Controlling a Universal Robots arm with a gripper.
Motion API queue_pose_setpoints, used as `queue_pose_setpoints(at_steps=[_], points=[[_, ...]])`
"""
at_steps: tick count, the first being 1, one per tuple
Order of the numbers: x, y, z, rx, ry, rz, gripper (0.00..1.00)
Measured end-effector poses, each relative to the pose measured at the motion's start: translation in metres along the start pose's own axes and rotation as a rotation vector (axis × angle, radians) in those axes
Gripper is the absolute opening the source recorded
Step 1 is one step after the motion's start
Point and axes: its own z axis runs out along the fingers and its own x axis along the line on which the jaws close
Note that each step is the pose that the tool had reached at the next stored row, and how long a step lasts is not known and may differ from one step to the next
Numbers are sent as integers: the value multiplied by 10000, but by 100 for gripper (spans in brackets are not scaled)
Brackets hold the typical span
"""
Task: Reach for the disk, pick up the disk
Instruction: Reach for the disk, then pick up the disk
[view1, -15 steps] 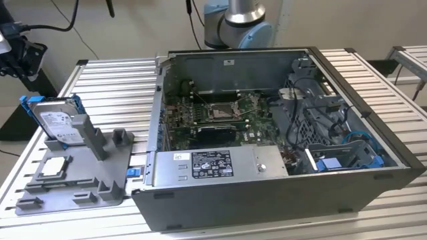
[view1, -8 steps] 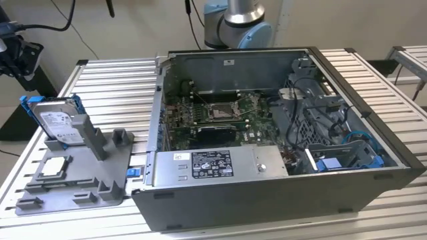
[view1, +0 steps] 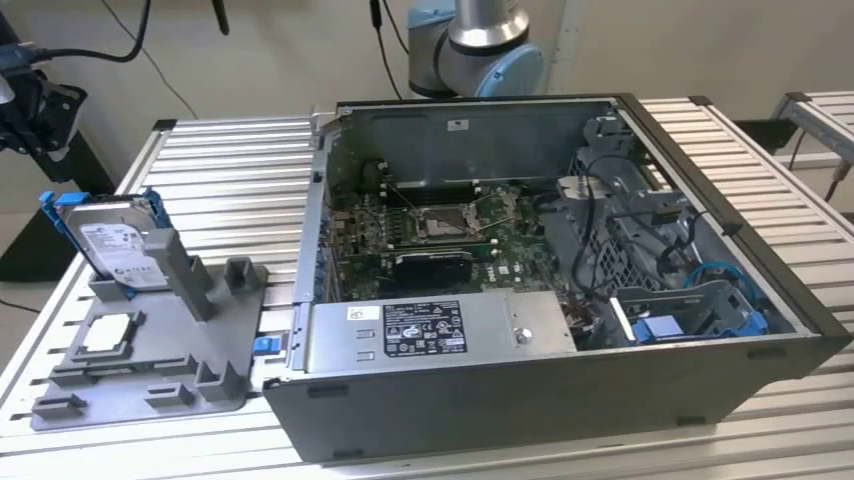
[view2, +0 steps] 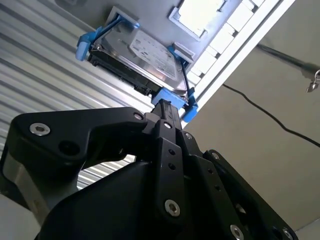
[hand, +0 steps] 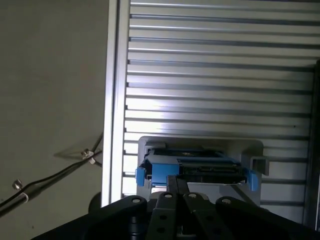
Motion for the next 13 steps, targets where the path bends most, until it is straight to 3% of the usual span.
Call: queue_pose_setpoints(at_steps=[13], points=[[-1,0,0,0,14,-380,0]])
